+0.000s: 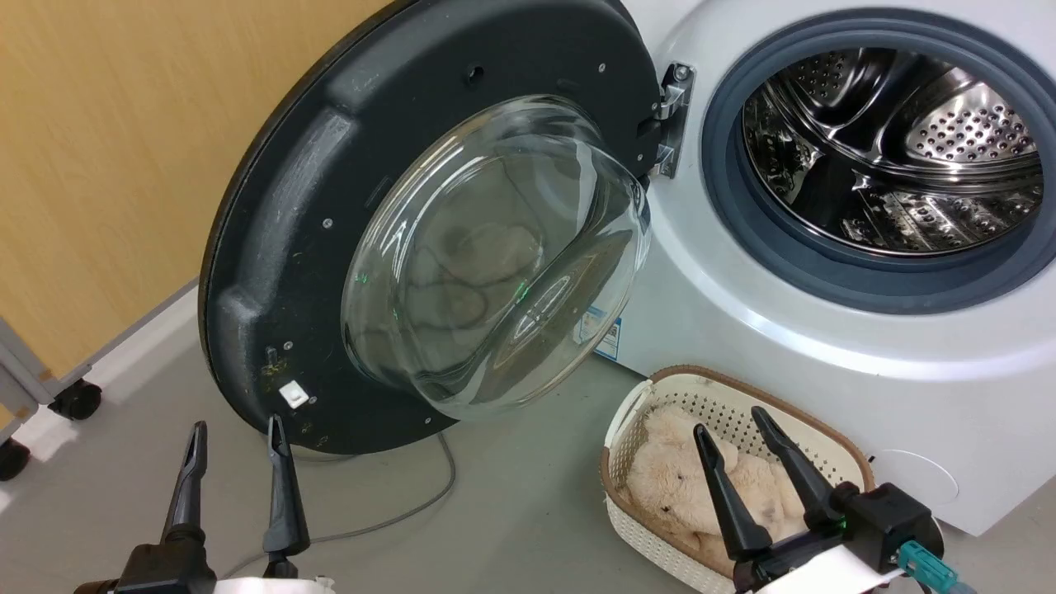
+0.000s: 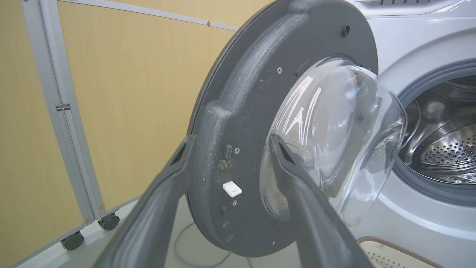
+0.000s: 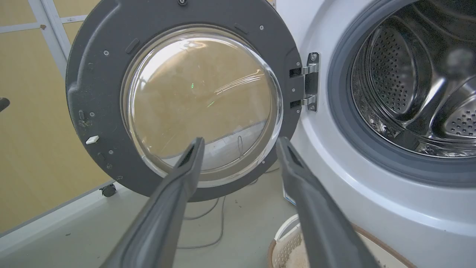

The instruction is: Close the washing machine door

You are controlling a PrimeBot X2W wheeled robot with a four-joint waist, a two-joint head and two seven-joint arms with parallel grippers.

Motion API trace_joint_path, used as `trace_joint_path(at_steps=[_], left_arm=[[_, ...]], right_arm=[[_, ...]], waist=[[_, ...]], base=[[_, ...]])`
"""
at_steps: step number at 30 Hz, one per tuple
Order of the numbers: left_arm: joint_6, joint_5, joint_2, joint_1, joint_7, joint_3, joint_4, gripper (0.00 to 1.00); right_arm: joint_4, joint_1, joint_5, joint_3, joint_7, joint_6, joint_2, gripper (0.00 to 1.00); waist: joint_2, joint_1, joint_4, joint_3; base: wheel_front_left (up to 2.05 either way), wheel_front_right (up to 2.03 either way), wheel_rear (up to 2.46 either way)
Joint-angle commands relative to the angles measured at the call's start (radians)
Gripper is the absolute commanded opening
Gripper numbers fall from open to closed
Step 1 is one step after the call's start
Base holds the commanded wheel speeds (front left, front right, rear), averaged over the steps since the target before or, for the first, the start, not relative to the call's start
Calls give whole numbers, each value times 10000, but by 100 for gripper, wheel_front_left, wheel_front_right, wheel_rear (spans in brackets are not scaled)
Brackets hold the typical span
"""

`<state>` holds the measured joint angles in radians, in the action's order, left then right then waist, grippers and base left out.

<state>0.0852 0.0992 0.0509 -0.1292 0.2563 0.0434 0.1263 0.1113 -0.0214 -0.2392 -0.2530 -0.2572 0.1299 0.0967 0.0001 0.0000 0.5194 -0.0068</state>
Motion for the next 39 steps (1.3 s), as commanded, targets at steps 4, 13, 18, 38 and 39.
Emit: trace_joint_path(at_steps=[4, 13, 18, 38, 39], left_arm=[[-68, -64, -7, -130, 55, 44, 32, 19], [-736, 230, 704, 599, 55, 1122, 424, 0], [-1363, 757, 1613, 1457, 55, 1831, -8, 0], [-1854, 9664, 3200, 7060, -5851, 4581, -6519, 0], [-1770, 9967, 3193, 7139, -6270, 4644, -6748, 0]], right_arm=[[-56, 22, -34, 93, -45, 8, -54, 100], [-188, 263, 46, 273, -45, 8, -52, 100], [-375, 408, 168, 501, -45, 8, 17, 100], [-569, 144, 395, 492, -45, 8, 228, 100], [-566, 141, 393, 486, -45, 8, 232, 100]], waist=[[-1, 0, -16, -22], [-1, 0, -21, 0], [-1, 0, -22, 223], [-1, 0, -930, 1135], [-1, 0, -955, 1142]], base=[[0, 0, 0], [0, 0, 0], [0, 0, 0], [0, 0, 0], [0, 0, 0]])
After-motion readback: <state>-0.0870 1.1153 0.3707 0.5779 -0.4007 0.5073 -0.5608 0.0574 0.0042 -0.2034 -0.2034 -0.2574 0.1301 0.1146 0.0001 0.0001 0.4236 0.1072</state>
